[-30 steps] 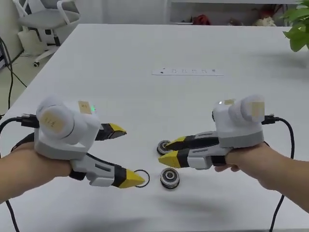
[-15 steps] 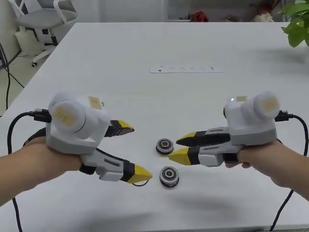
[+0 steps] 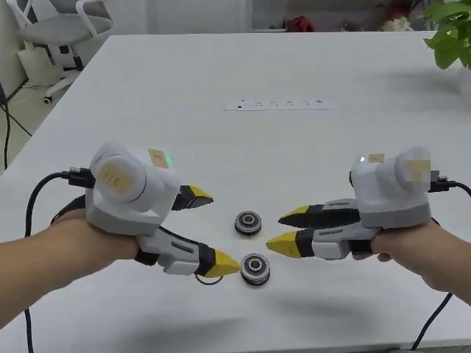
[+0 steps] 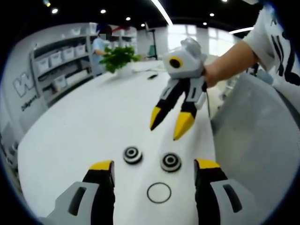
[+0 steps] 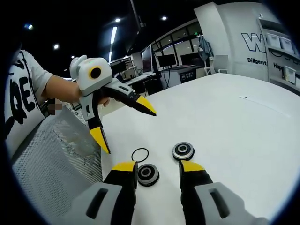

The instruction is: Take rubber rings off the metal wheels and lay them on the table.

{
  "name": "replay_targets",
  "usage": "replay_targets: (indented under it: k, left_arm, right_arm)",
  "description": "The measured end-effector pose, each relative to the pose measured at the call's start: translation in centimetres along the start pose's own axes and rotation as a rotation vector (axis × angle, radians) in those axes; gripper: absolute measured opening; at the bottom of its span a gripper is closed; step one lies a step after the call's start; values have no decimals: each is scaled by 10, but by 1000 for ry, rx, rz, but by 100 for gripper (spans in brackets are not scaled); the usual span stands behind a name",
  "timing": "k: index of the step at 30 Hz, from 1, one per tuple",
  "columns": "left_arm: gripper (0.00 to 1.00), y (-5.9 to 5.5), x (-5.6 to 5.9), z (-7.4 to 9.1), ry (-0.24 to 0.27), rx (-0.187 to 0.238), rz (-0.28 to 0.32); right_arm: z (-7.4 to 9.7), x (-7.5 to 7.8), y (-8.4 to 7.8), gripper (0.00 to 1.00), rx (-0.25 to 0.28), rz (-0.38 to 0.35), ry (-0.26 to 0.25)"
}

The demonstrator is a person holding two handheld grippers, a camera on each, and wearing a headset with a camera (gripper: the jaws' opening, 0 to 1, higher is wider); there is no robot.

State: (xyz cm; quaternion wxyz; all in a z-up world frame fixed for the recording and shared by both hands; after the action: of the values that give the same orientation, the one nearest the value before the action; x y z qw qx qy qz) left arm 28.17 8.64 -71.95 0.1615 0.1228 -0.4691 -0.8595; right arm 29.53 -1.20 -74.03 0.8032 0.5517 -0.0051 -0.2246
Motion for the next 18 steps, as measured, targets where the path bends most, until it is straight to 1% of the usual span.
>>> replay_targets:
  k: [2, 9, 15, 18]
  left_arm:
    - [69, 0, 0, -2, -2, 2, 9]
    - [68, -4, 0, -9, -13, -11, 5]
    - [66, -7, 4, -17, -25, -19, 5]
    - [65, -8, 6, -20, -33, -23, 2]
  right_arm:
    - [0, 1, -3, 34, -5, -1, -1]
    - [0, 3, -11, 35, -20, 6, -5]
    - [0, 5, -18, 35, -24, 5, -8]
    - [0, 2, -20, 34, -28, 10, -5]
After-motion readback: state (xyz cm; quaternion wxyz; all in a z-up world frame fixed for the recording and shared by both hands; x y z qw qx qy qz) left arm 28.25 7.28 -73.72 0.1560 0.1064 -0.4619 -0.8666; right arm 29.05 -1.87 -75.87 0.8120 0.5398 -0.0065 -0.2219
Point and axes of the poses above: the centre of the closed fingertips' face, and the gripper's own axes: z roughly backward along the fingers, x roughly to its right, y roughly out of its top, the point moved 3 cm from there along z, roughly backward along the fingers, and after that the axes turned 4 degrees about x, right-handed, at the moved point
